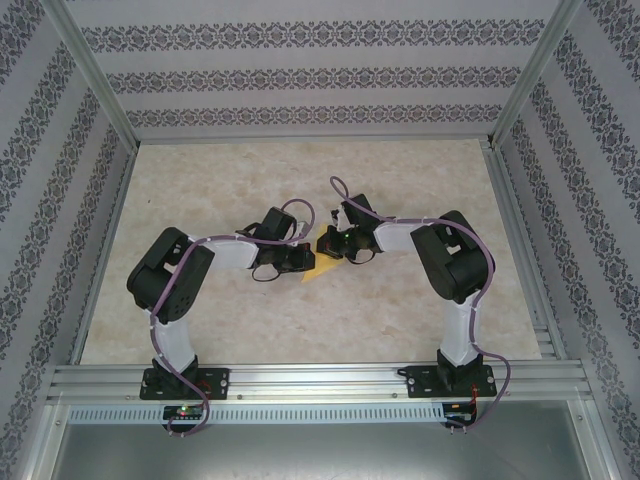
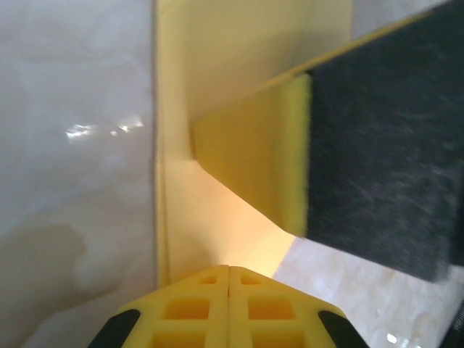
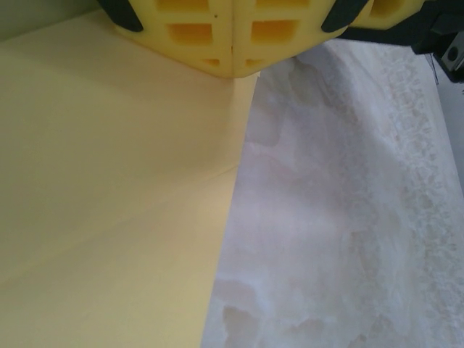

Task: Fold a paper plane with a square sheet of paper (pick it up from the middle)
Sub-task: Fourth fold the wing at the center of the table.

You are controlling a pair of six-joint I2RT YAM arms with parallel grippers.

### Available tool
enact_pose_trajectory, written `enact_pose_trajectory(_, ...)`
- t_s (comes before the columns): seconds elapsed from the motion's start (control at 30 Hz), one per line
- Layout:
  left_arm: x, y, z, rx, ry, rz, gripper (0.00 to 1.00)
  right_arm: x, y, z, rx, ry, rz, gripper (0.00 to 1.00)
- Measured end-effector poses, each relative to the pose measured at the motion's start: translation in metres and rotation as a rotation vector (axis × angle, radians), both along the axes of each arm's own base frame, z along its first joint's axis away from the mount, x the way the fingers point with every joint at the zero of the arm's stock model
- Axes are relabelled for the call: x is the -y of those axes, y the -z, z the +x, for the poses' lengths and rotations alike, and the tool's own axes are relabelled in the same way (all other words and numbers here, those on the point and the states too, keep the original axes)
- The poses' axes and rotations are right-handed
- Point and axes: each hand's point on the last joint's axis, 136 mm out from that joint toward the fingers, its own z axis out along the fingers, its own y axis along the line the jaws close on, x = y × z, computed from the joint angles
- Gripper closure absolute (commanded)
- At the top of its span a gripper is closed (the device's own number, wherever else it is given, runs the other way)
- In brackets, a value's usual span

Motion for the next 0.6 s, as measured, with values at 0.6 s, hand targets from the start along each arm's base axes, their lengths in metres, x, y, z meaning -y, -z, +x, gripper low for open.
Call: enact_pose_trajectory(0.6, 0.005, 0.000, -0.016, -0.032, 0.087, -0.036, 0.88, 0.001, 0.001, 0.001, -0.019, 0.001, -0.001, 1.00)
